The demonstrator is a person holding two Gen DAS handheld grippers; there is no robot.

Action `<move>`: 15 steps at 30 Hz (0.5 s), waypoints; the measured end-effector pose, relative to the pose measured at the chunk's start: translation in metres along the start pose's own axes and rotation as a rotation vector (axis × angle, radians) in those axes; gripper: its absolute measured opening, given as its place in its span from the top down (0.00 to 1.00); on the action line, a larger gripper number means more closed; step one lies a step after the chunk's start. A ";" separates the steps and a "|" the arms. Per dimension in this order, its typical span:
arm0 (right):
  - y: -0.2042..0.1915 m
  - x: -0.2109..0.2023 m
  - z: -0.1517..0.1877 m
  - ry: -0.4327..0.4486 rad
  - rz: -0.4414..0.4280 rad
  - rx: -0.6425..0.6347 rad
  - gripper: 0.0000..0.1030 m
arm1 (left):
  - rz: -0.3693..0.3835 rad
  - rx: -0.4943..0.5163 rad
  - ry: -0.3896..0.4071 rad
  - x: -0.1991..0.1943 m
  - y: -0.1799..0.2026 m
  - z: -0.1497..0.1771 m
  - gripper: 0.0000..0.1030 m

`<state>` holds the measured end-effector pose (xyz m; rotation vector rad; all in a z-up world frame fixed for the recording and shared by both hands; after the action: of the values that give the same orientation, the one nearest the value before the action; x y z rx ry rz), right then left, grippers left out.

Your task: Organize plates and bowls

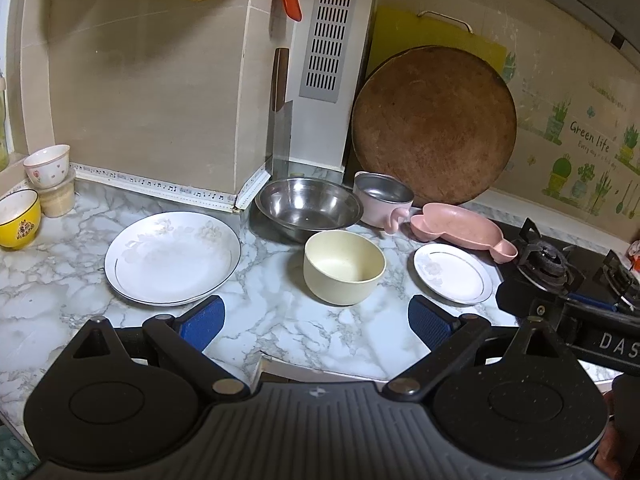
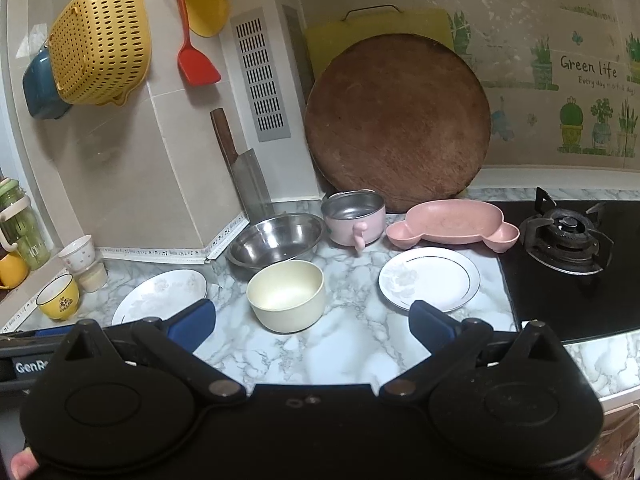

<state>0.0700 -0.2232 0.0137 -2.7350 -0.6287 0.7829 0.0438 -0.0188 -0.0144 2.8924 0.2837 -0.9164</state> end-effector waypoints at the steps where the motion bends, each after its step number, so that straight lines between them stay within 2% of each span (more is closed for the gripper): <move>1: 0.001 0.000 0.000 0.000 -0.001 0.001 0.00 | 0.004 -0.003 -0.003 0.000 0.000 0.000 0.04; 8: 0.000 0.001 0.001 0.009 0.005 -0.043 0.00 | -0.018 -0.013 -0.013 0.004 0.000 -0.003 0.03; 15: -0.001 0.004 -0.004 0.011 -0.032 -0.037 0.00 | -0.004 -0.023 -0.016 0.007 -0.001 -0.005 0.03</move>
<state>0.0748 -0.2210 0.0151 -2.7528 -0.6899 0.7561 0.0517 -0.0164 -0.0144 2.8635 0.2969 -0.9297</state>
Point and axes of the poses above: each gripper's, at about its wrist camera, not at the fingertips, and x roughly the way its jaws point, y to its right, z to its underside, the point moved 6 cm from there along x, roughly the way its jaws point, and after that the axes turned 11 degrees about -z, right-handed, at the moved point
